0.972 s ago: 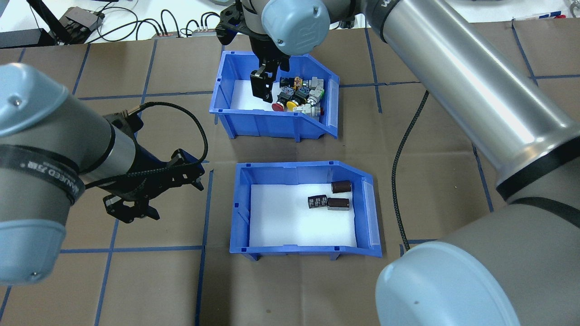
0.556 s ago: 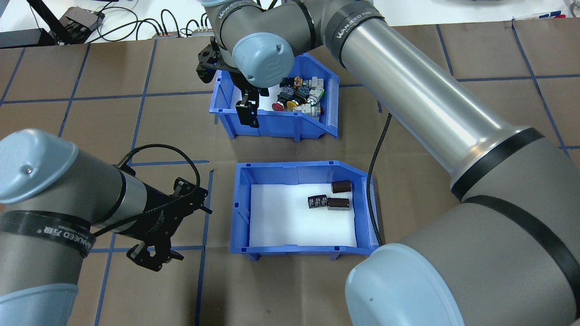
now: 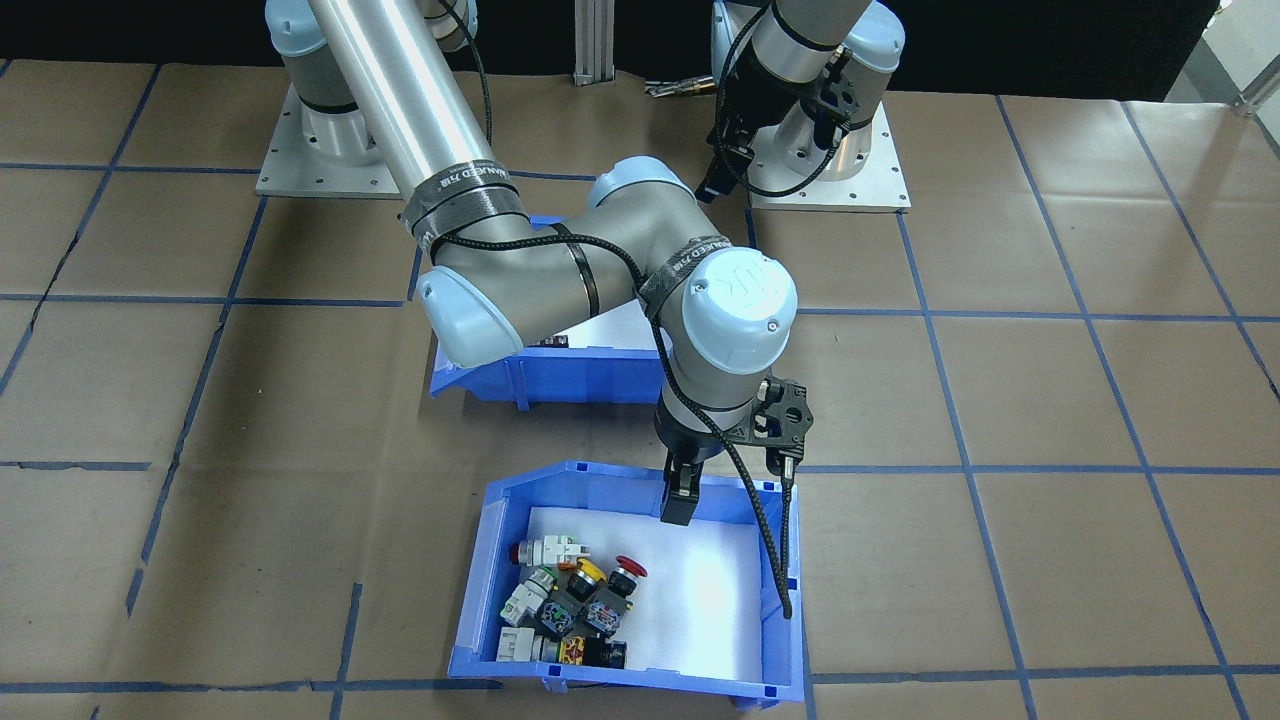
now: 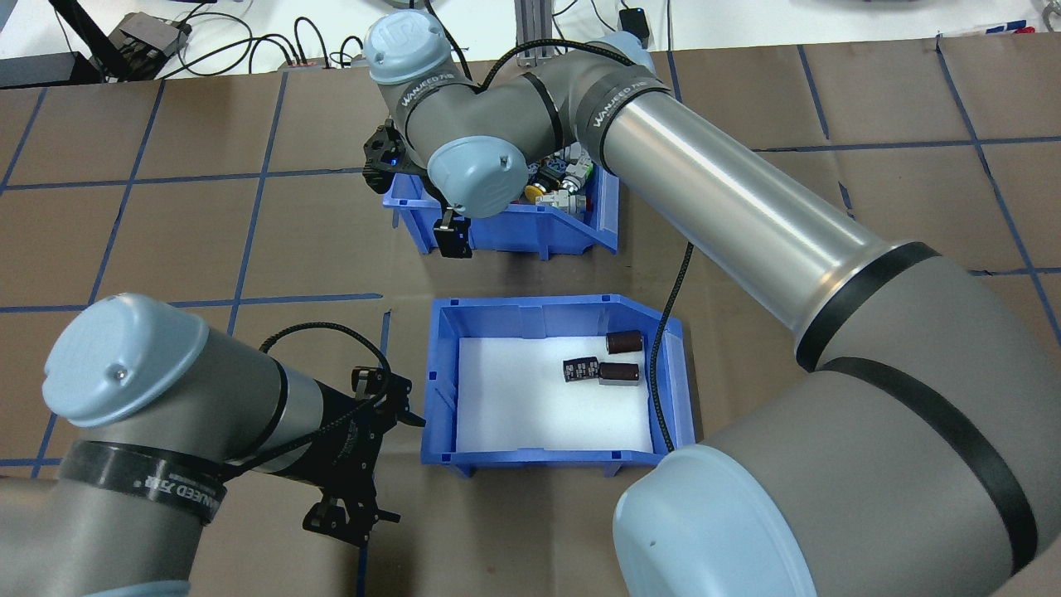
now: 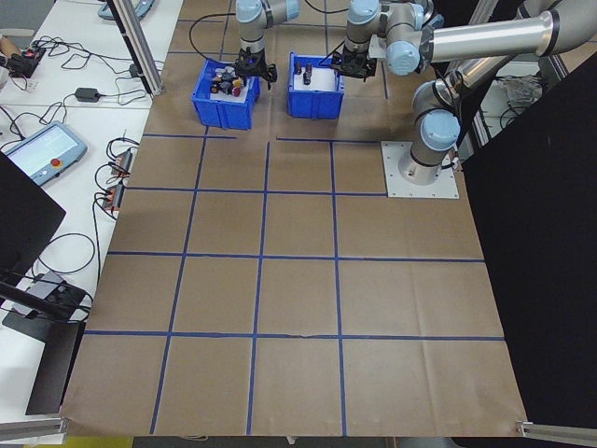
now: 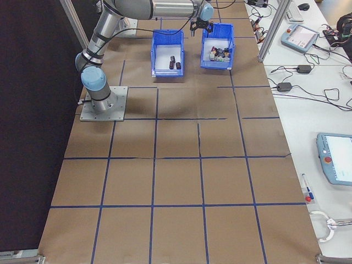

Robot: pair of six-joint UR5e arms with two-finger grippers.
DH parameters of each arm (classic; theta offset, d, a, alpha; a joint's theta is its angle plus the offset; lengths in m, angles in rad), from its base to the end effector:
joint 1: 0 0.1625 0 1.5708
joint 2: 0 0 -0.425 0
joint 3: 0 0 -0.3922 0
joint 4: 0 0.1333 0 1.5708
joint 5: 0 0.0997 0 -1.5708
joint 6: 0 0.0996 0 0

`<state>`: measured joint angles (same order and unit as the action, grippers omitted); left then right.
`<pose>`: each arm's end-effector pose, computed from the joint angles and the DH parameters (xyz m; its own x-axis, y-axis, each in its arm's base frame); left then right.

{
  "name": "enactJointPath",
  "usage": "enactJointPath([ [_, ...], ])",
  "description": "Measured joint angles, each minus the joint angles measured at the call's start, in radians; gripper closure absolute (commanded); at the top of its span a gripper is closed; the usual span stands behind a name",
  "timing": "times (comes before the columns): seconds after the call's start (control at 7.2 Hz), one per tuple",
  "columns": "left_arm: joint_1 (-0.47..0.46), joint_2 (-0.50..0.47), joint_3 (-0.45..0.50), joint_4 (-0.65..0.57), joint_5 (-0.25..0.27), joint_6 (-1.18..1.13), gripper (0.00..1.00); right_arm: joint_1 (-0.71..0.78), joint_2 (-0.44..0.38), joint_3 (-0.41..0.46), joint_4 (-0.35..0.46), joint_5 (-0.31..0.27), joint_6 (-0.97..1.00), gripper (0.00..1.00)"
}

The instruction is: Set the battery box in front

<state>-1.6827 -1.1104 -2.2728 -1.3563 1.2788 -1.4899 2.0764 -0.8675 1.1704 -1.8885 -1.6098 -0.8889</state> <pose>-0.1932 -0.2692 0.3514 -0.1882 -0.9821 -0.0038 -0.9404 0.1791 0.2890 0.4767 -0.5938 0.2716 -0.1752 -0.9839 0.0361 -0.9842 0.1760 0.0209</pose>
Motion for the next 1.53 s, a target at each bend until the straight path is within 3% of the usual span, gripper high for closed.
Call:
enactJointPath([
  [0.14,-0.029,-0.003,-0.029,0.065,-0.001,-0.079,0.00,0.000,0.000,0.019,-0.045,-0.002,0.000,0.59],
  [0.28,-0.056,-0.010,-0.055,0.124,-0.001,-0.148,0.00,0.000,-0.001,0.025,-0.062,-0.004,-0.001,0.87],
  [0.42,-0.083,-0.031,-0.070,0.165,0.000,-0.197,0.00,0.000,-0.001,0.025,-0.065,-0.006,-0.003,0.98],
  [0.97,-0.213,-0.170,-0.077,0.320,0.028,-0.328,0.00,-0.040,-0.042,0.016,-0.060,-0.026,-0.099,1.00],
  [1.25,-0.224,-0.202,-0.075,0.390,0.081,-0.342,0.00,-0.124,-0.103,0.023,-0.004,-0.032,-0.216,1.00],
  [1.53,-0.264,-0.253,-0.073,0.441,0.088,-0.403,0.00,-0.244,-0.184,0.054,0.071,-0.057,-0.387,1.00],
])
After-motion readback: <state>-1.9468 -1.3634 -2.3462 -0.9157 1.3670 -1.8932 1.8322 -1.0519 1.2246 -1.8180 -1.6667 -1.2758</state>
